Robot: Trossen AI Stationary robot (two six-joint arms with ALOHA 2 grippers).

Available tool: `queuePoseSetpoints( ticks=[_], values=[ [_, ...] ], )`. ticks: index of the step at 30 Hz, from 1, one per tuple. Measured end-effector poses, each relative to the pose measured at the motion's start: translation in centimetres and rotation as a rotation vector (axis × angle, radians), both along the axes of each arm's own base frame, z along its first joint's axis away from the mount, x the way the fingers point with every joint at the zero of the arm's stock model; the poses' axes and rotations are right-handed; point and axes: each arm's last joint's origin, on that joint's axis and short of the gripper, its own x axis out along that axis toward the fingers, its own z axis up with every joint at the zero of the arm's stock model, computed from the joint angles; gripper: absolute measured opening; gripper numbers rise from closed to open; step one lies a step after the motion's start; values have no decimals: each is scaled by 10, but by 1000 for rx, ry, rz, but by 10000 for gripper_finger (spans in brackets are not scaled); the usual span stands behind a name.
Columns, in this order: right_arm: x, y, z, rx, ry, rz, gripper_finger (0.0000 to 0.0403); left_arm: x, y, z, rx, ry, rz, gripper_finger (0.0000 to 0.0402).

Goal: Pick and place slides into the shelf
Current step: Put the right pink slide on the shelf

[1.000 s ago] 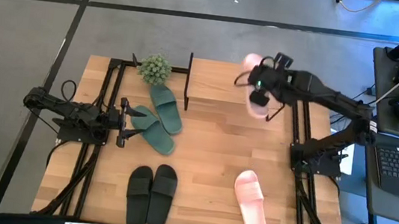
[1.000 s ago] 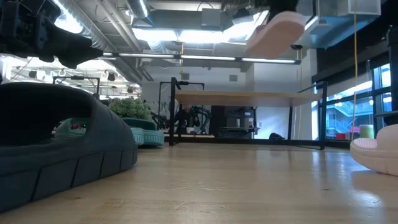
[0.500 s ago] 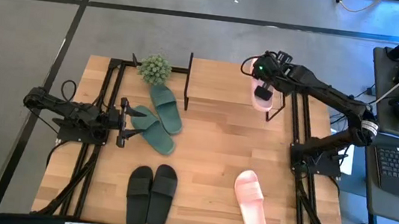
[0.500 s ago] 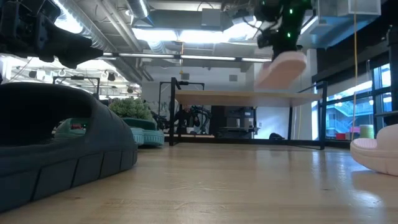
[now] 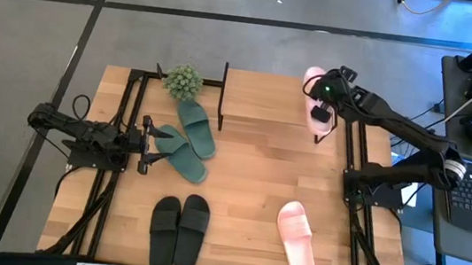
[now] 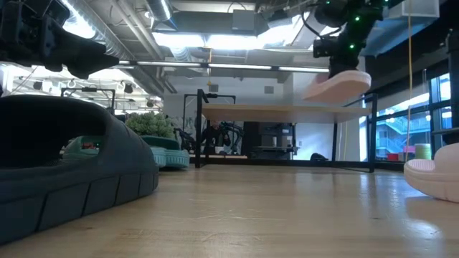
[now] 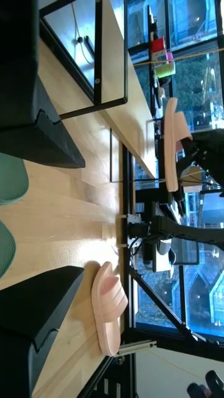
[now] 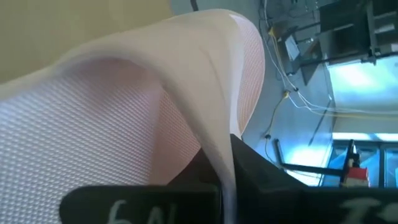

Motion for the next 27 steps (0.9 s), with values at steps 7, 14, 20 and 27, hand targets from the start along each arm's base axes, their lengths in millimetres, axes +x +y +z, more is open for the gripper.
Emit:
queuePoseSetpoints(
  ticks=[7,14,20,27],
  values=[
    [-2,-2,0,2,-15,-4,11,0,0,0,1,0,0,263],
    [-1,-9,-6,32,-4,-13,11,0,0,0,1,0,0,263],
    [3,-16,-15,66,19,-16,11,0,0,0,1,0,0,263],
    [4,-20,-19,78,40,-21,11,0,0,0,1,0,0,263]
  ],
)
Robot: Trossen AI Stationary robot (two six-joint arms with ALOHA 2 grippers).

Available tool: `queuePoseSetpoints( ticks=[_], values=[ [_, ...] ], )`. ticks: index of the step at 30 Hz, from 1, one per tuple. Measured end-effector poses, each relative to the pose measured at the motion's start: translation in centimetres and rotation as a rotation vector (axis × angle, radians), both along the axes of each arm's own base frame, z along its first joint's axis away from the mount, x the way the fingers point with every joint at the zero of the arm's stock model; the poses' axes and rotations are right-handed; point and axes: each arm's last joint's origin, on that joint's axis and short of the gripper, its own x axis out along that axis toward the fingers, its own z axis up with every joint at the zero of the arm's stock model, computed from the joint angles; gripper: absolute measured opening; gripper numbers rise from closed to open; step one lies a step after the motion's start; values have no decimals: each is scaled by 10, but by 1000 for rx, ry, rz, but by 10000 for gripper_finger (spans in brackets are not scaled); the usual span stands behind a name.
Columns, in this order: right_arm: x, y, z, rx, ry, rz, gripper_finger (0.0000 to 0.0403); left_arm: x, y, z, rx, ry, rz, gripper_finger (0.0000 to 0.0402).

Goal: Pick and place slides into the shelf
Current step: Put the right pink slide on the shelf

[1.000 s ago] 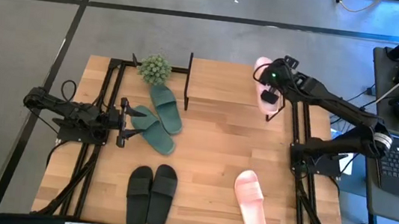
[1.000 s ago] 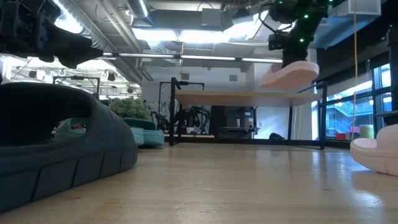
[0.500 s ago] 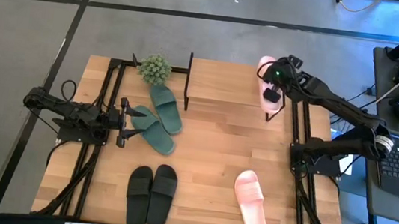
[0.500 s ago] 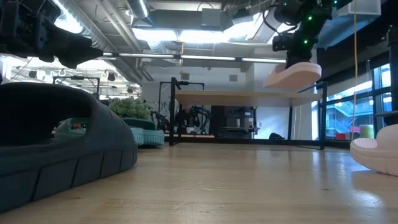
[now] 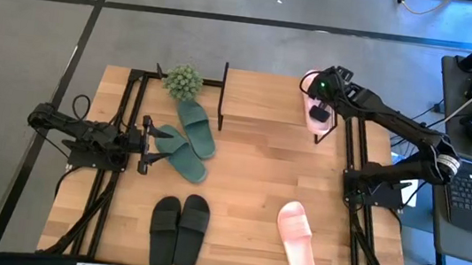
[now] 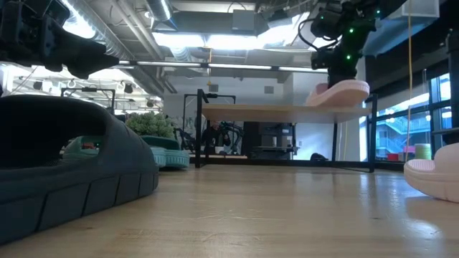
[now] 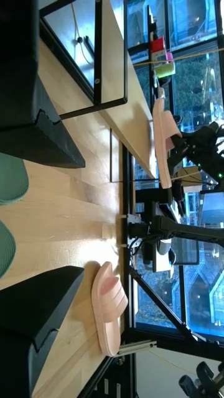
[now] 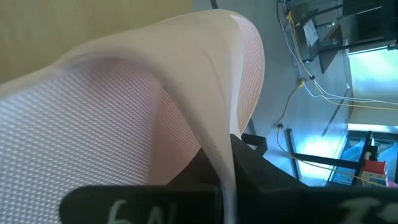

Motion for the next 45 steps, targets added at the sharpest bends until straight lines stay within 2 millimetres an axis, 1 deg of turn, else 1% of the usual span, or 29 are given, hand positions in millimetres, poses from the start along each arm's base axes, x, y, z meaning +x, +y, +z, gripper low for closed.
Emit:
queuePoseSetpoints(
  ticks=[10,19,25,32,40,45],
  values=[
    [-4,-2,-2,7,50,16,11,0,0,0,0,0,0,263],
    [-10,-5,-19,9,77,2,20,0,0,0,0,0,0,263],
    [-9,-6,-18,1,66,4,29,0,0,0,0,0,0,263],
    [-9,-7,-18,-1,61,8,68,0,0,0,0,0,0,263],
    [-9,-6,-18,5,60,5,149,0,0,0,0,0,0,263],
    [-9,-6,-18,7,61,4,179,0,0,0,0,0,0,263]
  ],
)
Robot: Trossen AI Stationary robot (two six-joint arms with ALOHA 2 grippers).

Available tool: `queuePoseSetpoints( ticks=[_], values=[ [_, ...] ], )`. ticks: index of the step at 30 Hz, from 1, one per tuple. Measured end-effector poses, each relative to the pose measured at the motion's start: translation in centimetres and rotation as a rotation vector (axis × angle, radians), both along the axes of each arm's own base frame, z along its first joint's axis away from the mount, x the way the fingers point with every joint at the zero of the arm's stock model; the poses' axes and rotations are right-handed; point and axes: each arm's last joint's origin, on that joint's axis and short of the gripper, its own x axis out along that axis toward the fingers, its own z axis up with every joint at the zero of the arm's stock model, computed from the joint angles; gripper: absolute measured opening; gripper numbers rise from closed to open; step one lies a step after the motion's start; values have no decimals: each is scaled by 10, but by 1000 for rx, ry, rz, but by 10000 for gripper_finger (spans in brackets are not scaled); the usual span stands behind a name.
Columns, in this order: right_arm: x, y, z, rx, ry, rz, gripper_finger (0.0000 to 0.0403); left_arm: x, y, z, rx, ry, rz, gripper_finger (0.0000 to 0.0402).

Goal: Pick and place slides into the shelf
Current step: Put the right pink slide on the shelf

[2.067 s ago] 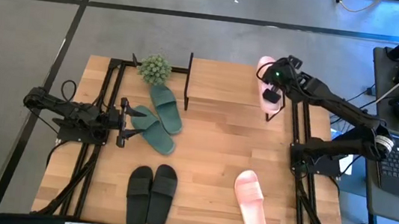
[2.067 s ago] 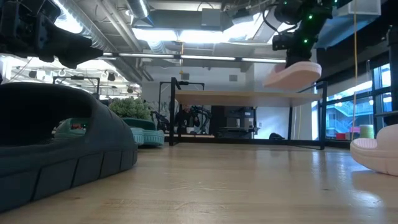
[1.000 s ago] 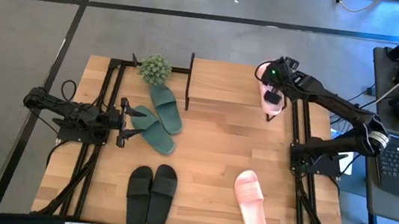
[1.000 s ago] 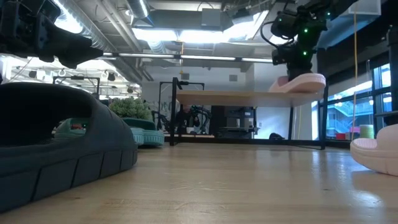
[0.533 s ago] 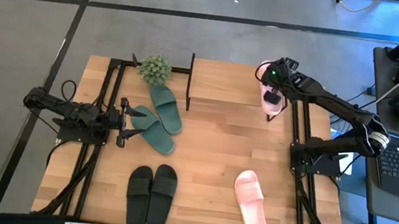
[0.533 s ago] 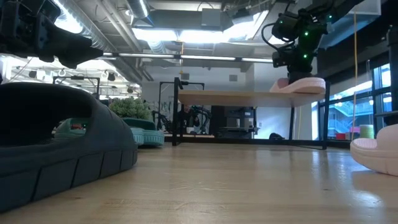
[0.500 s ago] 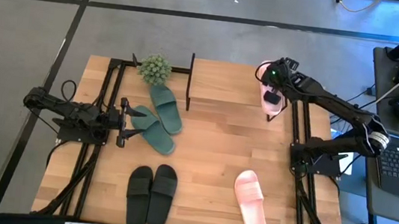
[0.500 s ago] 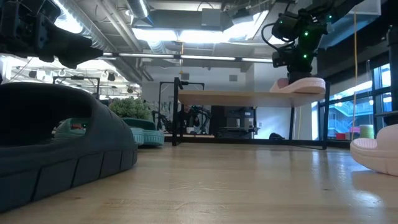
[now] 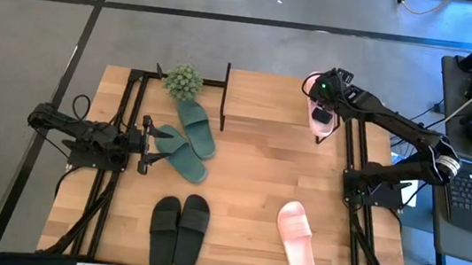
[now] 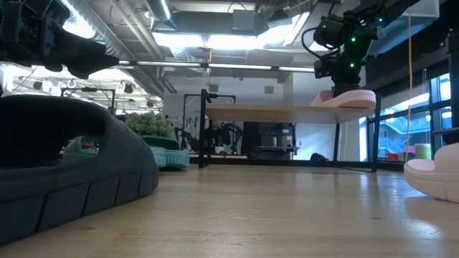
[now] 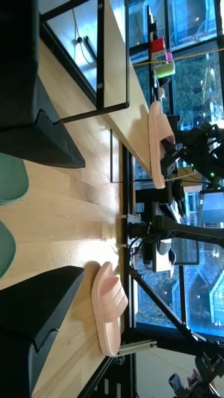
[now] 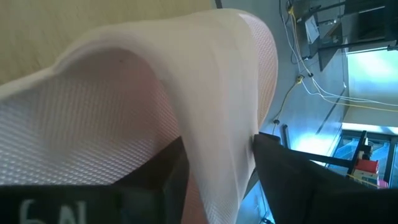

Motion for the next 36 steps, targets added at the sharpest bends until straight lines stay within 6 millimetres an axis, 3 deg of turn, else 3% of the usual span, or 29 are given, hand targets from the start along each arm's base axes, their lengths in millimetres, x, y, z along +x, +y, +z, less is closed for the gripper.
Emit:
queuePoseSetpoints(
  ticks=[36],
  values=[
    [-2,4,3,80,-60,-47,186,0,0,0,0,0,0,263]
  ],
)
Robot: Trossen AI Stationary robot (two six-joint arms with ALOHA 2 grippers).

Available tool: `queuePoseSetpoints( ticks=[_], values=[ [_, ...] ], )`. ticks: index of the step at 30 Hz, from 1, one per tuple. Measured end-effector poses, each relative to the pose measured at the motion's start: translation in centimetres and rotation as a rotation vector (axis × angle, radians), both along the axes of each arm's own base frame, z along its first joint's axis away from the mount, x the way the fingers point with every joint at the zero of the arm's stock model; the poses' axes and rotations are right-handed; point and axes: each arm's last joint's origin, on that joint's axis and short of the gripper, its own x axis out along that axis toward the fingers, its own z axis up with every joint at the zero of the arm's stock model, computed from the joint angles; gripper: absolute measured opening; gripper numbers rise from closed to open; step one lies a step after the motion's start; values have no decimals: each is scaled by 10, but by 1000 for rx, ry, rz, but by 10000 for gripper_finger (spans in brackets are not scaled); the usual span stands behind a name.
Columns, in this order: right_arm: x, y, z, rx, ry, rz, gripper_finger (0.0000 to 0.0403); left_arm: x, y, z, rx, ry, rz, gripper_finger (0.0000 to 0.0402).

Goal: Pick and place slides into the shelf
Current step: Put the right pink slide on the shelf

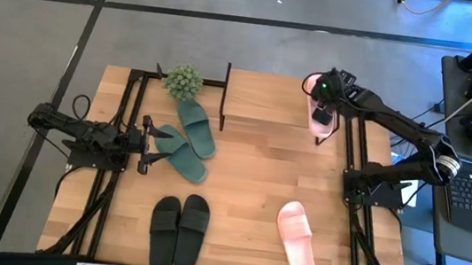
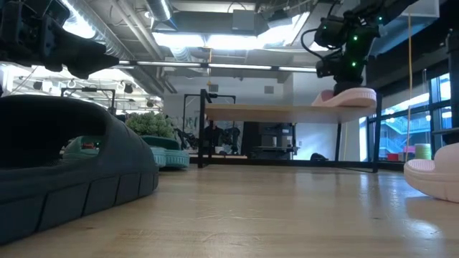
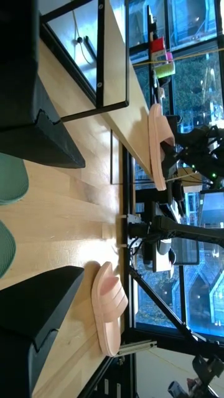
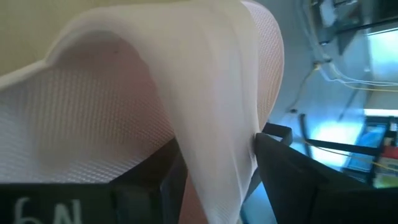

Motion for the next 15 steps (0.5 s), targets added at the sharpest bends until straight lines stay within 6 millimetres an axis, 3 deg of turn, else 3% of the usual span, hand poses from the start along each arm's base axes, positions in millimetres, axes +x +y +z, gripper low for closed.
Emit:
queuePoseSetpoints(
  ticks=[6,15],
  values=[
    [0,1,15,37,-21,5,186,0,0,0,0,0,0,263],
    [-2,4,14,76,-19,1,186,0,0,0,-1,0,0,263]
  ],
)
